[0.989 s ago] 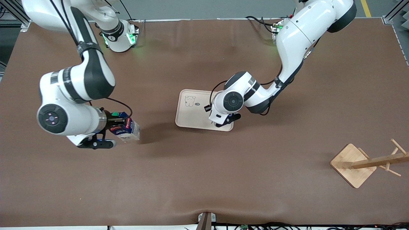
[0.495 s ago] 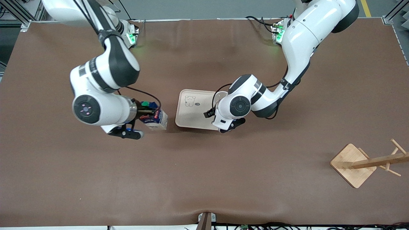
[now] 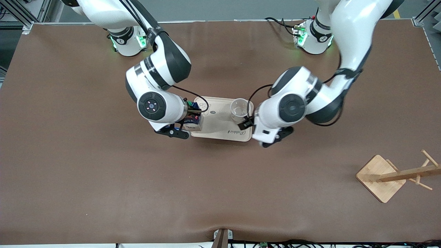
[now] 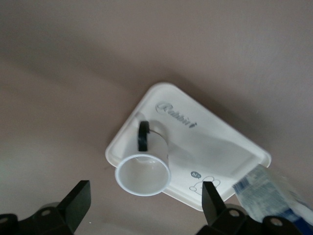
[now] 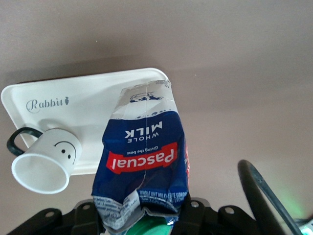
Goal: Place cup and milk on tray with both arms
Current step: 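Open the left gripper and withdraw while the right gripper lowers the milk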
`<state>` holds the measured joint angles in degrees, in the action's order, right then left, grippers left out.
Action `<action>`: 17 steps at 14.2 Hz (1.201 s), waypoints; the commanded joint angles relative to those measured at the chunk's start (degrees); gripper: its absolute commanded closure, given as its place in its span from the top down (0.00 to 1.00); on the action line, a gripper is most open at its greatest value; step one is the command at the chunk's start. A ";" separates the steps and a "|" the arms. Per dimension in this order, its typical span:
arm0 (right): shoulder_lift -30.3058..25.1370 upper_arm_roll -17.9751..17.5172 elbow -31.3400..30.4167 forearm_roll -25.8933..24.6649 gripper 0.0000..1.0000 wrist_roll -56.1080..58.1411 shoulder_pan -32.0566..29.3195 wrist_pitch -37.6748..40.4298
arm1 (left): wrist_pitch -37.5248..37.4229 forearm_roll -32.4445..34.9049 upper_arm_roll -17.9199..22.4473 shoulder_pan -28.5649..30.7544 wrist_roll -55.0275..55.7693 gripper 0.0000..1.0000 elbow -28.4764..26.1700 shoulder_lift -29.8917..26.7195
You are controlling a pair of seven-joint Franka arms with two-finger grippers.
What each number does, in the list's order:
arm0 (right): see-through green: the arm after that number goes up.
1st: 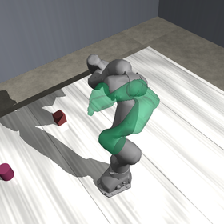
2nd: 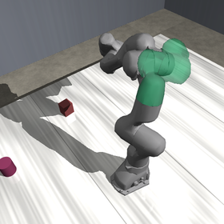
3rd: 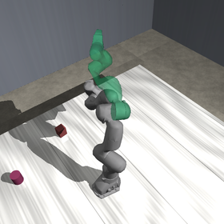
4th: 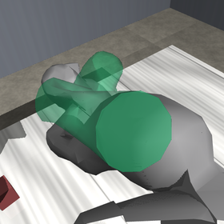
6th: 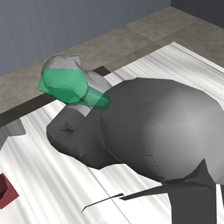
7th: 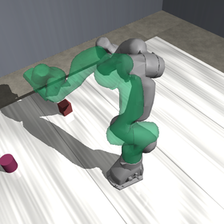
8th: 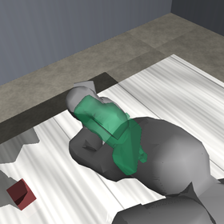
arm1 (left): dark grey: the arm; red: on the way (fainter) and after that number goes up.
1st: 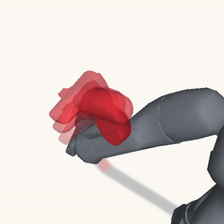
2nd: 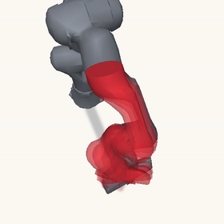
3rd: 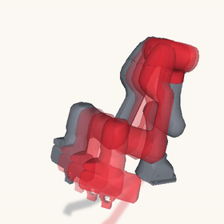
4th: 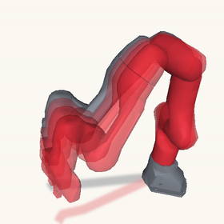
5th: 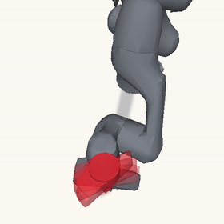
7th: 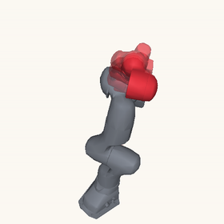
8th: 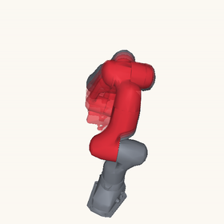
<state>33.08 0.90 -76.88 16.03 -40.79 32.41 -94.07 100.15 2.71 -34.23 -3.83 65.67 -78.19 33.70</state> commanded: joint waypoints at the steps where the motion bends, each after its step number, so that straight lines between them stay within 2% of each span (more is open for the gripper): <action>1: -0.21 0.59 -2.57 1.29 0.00 -0.69 1.34 -2.96 | -3.46 0.02 0.04 6.44 -4.38 1.00 -1.61 -6.96; 5: 1.02 0.59 -2.57 1.20 0.00 -0.69 2.84 -2.88 | -3.65 1.06 0.22 17.43 -17.92 1.00 -1.61 -10.15; 8: 1.72 0.59 -2.66 1.29 0.00 -0.69 3.80 -2.88 | -3.65 10.45 -0.05 21.84 -24.95 1.00 -1.52 -11.02; 9: 1.81 0.59 -2.66 1.20 0.06 -0.52 3.81 -2.96 | -3.65 12.30 0.04 22.19 -26.54 1.00 -1.52 -11.29; 10: 1.81 0.59 -2.57 1.11 0.27 -0.52 3.81 -2.96 | -3.65 13.63 0.04 22.89 -27.60 1.00 -1.52 -11.64; 11: 1.81 0.68 -2.57 0.94 0.59 0.00 3.81 -2.88 | -3.65 14.25 -0.04 23.68 -28.66 1.00 -1.52 -11.99; 12: 1.73 0.68 -2.48 0.59 1.00 0.10 3.63 -2.53 | -3.65 14.43 0.04 23.95 -30.06 1.00 -1.52 -12.60; 17: 0.67 1.12 -0.82 0.50 1.00 0.00 2.75 -2.09 | -3.65 14.52 0.13 26.15 -35.96 1.00 -1.52 -14.54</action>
<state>34.82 1.60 -78.77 16.25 -40.92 35.56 -96.86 96.56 16.28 -33.86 21.40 31.51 -78.40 21.21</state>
